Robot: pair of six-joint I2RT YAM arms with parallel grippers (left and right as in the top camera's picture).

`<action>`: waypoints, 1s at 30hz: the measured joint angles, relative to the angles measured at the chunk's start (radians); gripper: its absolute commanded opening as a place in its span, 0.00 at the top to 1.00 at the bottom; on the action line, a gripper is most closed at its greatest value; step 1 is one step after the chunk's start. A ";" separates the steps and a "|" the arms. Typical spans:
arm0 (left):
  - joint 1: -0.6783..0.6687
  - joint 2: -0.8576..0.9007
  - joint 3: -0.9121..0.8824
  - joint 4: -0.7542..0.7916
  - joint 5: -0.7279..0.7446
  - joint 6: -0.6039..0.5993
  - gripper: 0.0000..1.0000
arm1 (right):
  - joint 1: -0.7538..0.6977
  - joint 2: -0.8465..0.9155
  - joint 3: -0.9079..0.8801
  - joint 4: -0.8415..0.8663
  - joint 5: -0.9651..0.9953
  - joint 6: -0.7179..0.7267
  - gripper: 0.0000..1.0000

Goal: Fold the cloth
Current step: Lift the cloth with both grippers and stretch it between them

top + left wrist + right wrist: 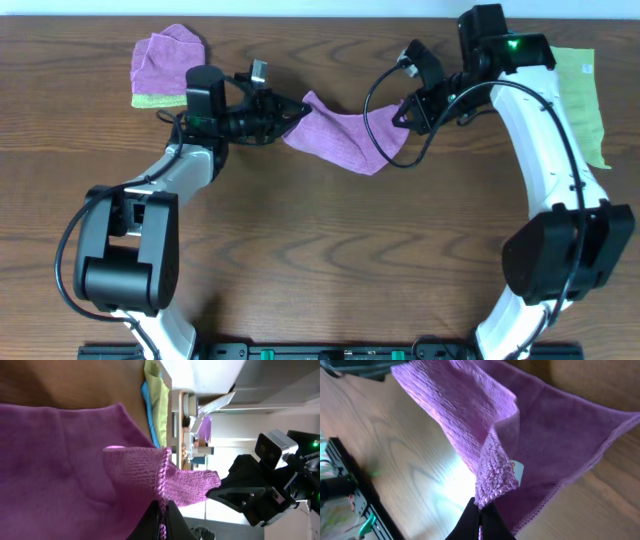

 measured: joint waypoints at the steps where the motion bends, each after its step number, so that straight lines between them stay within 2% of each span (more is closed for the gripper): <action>1: 0.008 0.000 0.000 -0.015 0.014 0.015 0.94 | 0.002 0.000 0.000 -0.012 0.005 -0.003 0.98; 6: 0.035 0.000 0.000 -0.065 0.081 0.086 0.94 | 0.003 0.000 -0.010 -0.043 0.029 -0.025 0.99; 8: 0.044 0.000 0.004 -0.134 0.107 0.130 0.94 | 0.003 0.000 -0.035 -0.043 0.032 -0.032 0.98; 11: 0.051 -0.002 0.010 -0.292 0.127 0.218 0.94 | 0.003 0.000 -0.110 -0.041 0.037 -0.043 0.98; 14: 0.060 -0.014 0.013 -0.515 0.132 0.353 0.94 | 0.003 0.000 -0.177 -0.039 0.035 -0.060 0.98; 17: 0.070 -0.054 0.016 -0.756 0.088 0.506 0.94 | 0.003 0.000 -0.215 -0.028 0.027 -0.074 0.98; 20: 0.074 -0.111 0.016 -0.922 0.024 0.625 0.94 | 0.003 0.000 -0.222 -0.020 0.023 -0.079 0.99; 25: 0.074 -0.167 0.017 -1.077 -0.053 0.764 0.94 | 0.003 -0.006 -0.237 -0.009 0.018 -0.080 0.98; 30: 0.074 -0.167 0.017 -1.172 -0.108 0.848 0.94 | 0.003 -0.023 -0.370 0.032 0.011 -0.083 0.98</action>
